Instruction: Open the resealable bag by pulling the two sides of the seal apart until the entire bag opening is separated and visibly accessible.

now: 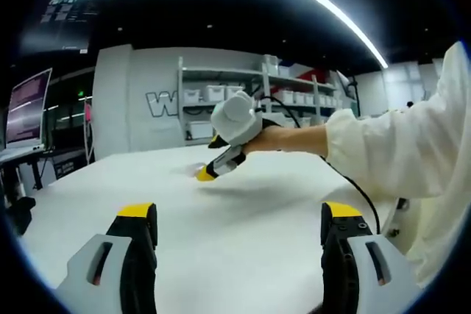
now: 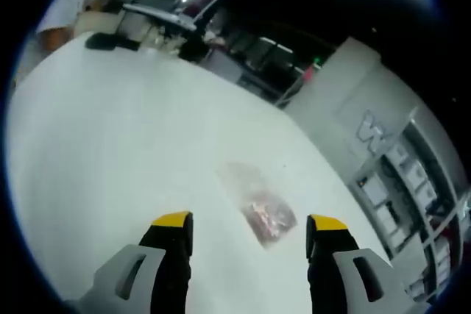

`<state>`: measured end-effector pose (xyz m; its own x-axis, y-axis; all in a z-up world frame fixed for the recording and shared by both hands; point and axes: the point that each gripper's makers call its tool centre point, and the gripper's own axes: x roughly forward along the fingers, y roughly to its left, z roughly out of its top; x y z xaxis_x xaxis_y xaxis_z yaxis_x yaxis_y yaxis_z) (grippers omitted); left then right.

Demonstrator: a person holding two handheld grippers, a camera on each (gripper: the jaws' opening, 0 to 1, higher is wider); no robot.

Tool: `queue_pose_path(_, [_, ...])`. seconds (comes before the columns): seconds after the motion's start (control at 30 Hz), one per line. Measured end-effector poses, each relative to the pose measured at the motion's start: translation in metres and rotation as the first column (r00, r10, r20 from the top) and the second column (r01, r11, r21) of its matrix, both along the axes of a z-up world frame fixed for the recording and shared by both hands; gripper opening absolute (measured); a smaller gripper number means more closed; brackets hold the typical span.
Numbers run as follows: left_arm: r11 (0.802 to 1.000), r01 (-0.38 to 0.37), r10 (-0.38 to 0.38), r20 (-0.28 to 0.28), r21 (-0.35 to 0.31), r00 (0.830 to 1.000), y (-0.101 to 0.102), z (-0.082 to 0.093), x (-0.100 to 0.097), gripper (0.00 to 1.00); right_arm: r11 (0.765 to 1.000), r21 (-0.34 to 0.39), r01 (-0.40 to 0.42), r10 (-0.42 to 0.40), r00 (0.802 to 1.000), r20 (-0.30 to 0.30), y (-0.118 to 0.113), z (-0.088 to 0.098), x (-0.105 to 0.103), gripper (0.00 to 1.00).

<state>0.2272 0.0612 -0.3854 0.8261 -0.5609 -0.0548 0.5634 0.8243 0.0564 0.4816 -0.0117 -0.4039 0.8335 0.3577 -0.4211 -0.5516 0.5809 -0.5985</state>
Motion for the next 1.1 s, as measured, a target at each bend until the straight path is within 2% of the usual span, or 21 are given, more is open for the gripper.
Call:
queue_pose_path(0.47, [1.000, 0.006, -0.006, -0.015, -0.005, 1.000, 0.001, -0.004, 0.004, 0.91, 1.000, -0.008, -0.011, 0.011, 1.000, -0.009, 0.013, -0.006, 0.014, 0.61])
queue_pose_path(1.1, [1.000, 0.012, -0.013, -0.028, -0.016, 1.000, 0.005, -0.006, 0.011, 0.90, 1.000, -0.016, -0.018, 0.018, 1.000, -0.006, 0.027, -0.004, 0.030, 0.59])
